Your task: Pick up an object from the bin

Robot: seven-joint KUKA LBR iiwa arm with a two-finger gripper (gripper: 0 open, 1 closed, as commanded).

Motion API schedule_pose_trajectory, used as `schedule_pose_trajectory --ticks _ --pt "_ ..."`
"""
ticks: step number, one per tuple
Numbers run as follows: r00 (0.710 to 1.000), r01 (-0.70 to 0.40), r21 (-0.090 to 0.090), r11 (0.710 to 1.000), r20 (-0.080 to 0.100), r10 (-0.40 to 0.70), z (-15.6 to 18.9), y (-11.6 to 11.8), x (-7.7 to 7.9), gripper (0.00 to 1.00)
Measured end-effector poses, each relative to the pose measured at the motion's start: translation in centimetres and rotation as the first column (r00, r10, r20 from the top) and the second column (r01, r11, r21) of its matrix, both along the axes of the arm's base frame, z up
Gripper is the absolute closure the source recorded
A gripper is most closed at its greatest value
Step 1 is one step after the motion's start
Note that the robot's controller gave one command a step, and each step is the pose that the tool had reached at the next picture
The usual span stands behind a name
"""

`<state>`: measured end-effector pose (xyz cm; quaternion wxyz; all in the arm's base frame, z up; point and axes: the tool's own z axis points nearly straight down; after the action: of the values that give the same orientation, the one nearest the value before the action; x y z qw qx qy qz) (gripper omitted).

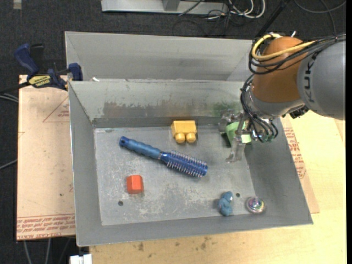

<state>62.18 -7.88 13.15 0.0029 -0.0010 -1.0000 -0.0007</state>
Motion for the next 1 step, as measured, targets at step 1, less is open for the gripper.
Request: schedule_pose_trajectory --ticks 1 --pt "0.983 0.185 0.001 0.983 0.002 -0.185 -2.94 5.1 -6.22 0.0"
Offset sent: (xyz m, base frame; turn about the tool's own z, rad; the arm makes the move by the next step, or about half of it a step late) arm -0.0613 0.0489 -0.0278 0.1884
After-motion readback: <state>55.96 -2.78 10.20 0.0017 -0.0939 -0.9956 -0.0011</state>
